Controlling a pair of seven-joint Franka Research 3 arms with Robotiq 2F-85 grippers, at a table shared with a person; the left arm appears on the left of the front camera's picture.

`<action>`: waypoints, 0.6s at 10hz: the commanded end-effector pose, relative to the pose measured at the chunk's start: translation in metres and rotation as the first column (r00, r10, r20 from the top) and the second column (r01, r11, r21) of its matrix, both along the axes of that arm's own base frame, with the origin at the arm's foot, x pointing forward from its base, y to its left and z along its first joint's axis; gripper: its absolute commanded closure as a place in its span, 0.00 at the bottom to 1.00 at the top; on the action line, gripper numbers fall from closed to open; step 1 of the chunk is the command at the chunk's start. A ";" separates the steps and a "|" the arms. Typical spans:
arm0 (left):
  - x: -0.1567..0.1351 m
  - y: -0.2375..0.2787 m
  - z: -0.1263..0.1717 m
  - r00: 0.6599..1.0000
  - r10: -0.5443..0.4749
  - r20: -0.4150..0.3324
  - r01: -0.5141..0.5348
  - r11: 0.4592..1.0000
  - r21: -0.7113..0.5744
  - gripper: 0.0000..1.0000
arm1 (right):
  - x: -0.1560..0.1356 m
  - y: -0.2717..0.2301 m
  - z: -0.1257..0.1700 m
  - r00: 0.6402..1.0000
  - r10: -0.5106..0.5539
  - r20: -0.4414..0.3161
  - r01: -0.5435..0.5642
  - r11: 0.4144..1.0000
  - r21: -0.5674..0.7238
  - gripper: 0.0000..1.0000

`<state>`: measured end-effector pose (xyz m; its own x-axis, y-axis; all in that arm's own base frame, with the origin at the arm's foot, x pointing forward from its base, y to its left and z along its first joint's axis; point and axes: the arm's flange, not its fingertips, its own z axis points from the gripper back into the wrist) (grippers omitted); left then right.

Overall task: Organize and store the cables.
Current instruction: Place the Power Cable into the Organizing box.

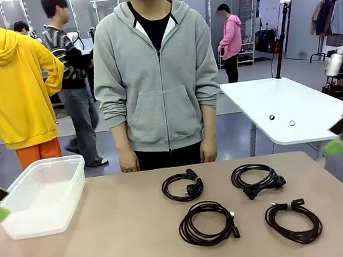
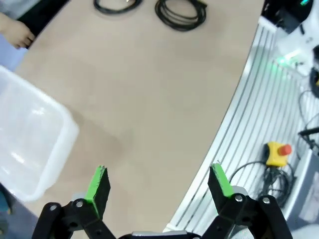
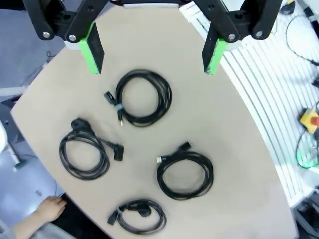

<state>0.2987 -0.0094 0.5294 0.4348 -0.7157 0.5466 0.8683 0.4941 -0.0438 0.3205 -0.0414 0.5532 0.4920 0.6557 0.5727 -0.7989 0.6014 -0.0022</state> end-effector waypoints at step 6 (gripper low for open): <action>-0.068 0.127 -0.014 0.953 0.223 0.207 -0.182 0.963 -0.199 0.00 | -0.052 -0.130 -0.033 0.986 -0.164 0.043 0.151 0.966 0.207 0.00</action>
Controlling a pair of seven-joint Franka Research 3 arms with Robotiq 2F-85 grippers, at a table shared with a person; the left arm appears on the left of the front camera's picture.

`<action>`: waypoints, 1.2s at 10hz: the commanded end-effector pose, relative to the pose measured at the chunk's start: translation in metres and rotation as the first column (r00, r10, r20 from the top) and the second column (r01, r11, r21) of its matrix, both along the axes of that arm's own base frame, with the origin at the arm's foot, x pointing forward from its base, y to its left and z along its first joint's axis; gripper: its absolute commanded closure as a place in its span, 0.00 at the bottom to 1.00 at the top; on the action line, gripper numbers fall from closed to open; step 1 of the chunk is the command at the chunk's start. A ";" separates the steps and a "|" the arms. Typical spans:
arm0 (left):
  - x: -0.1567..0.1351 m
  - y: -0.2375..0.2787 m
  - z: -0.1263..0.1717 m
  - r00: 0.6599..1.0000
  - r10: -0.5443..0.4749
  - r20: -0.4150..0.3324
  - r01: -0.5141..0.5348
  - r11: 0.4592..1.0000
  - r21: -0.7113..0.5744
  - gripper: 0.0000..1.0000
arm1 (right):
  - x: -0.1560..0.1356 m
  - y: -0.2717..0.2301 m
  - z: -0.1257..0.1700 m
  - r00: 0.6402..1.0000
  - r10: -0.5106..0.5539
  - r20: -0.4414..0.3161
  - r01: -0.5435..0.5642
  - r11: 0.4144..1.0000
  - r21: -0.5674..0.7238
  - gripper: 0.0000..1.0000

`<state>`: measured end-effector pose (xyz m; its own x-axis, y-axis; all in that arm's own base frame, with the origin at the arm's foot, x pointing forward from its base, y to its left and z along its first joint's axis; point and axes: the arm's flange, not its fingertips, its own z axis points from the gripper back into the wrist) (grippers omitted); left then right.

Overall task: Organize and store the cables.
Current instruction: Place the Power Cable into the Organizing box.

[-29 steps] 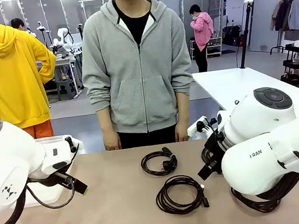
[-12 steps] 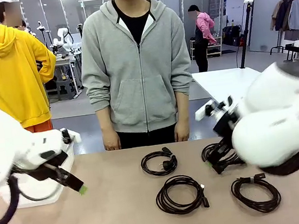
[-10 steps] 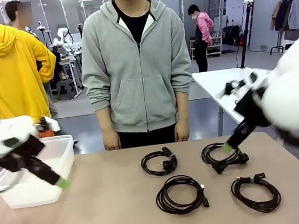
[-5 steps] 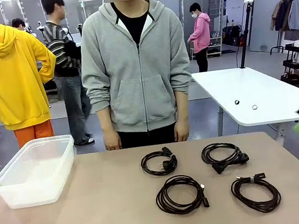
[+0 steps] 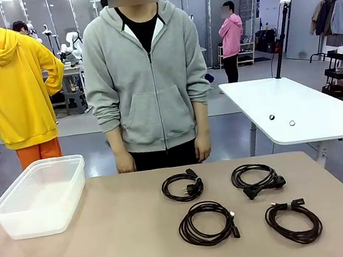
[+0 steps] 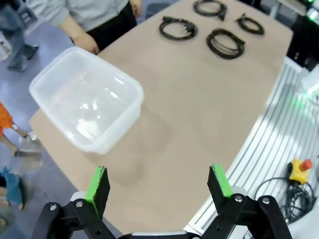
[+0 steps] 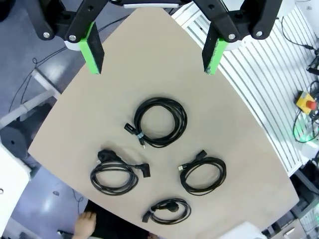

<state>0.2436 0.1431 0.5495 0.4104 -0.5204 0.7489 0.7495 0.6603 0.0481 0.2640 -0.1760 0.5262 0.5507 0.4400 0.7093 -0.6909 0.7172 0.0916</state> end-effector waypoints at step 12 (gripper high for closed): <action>0.000 0.000 0.000 1.000 0.000 0.000 0.000 1.000 0.000 0.00 | 0.000 0.000 0.000 1.000 0.000 0.000 0.000 1.000 0.000 0.00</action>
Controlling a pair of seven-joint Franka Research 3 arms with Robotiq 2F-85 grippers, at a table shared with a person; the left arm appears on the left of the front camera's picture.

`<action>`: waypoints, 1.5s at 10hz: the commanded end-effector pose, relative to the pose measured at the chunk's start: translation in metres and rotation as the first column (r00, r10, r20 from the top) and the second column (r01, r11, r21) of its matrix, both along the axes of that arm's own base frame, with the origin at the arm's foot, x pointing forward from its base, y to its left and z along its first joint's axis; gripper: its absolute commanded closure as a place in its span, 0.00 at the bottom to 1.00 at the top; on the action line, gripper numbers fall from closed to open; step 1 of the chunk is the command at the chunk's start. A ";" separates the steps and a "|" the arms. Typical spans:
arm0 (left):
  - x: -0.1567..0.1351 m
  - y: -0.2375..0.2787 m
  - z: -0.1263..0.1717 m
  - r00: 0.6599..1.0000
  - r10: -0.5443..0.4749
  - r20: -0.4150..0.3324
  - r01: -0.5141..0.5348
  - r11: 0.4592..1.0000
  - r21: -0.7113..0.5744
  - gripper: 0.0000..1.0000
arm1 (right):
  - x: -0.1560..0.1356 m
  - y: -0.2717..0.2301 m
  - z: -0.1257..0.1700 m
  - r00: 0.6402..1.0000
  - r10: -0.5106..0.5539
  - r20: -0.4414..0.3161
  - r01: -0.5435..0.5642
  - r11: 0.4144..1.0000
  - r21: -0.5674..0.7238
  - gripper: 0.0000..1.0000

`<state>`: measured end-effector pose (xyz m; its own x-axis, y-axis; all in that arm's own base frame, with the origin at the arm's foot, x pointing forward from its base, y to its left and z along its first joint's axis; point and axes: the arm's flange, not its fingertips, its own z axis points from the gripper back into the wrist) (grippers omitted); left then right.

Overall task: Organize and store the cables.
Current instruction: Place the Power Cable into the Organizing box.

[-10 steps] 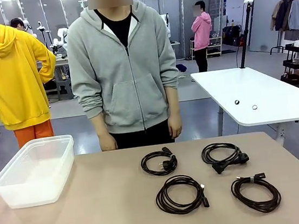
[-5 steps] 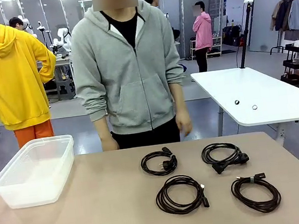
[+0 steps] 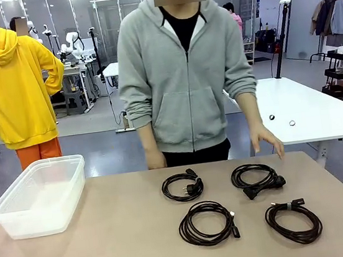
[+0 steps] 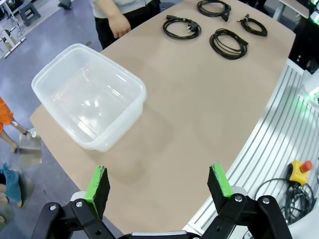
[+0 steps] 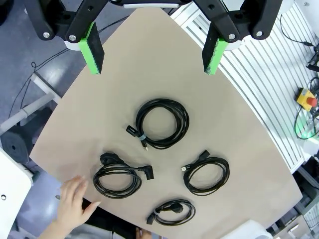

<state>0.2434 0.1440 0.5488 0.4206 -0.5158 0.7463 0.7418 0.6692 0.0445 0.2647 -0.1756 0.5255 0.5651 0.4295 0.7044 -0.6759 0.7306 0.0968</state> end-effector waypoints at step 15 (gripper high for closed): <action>0.000 -0.001 0.001 1.000 -0.012 0.005 0.012 1.000 -0.001 0.00 | -0.001 0.000 0.001 1.000 0.020 0.008 -0.020 1.000 0.000 0.00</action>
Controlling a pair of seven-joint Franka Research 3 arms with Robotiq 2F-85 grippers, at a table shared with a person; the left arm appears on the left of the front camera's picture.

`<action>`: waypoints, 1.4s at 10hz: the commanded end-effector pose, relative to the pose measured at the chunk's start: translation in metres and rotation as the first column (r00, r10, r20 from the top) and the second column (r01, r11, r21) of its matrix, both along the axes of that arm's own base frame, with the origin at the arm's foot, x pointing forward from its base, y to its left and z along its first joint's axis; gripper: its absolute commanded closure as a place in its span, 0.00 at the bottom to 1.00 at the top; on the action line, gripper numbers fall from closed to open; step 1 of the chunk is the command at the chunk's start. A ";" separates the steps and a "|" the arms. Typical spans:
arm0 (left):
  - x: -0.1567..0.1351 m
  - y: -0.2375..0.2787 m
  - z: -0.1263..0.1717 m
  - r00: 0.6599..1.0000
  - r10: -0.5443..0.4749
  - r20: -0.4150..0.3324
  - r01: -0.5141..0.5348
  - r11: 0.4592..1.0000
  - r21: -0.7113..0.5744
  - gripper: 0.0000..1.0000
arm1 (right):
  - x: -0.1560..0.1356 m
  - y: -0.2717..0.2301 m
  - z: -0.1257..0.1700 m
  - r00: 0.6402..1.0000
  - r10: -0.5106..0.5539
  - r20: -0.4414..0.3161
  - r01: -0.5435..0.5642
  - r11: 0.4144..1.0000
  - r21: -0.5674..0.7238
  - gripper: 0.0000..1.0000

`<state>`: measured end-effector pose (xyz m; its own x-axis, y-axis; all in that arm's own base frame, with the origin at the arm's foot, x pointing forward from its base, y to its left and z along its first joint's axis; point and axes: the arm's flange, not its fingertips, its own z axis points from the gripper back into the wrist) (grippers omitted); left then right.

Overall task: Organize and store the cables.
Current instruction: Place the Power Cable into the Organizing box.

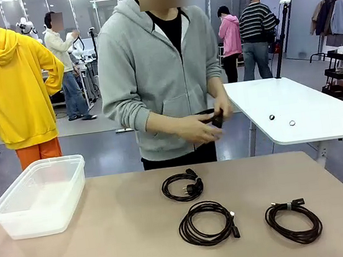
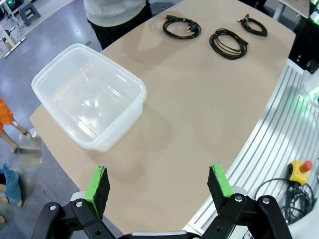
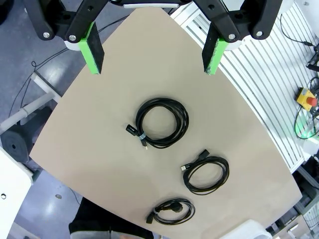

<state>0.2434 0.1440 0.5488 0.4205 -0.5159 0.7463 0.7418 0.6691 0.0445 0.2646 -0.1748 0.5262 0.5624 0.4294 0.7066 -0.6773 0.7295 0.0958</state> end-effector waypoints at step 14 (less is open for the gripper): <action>0.000 -0.001 0.001 1.000 -0.012 0.005 0.012 1.000 -0.001 0.00 | -0.001 -0.001 0.000 1.000 0.018 0.005 -0.018 1.000 -0.001 0.00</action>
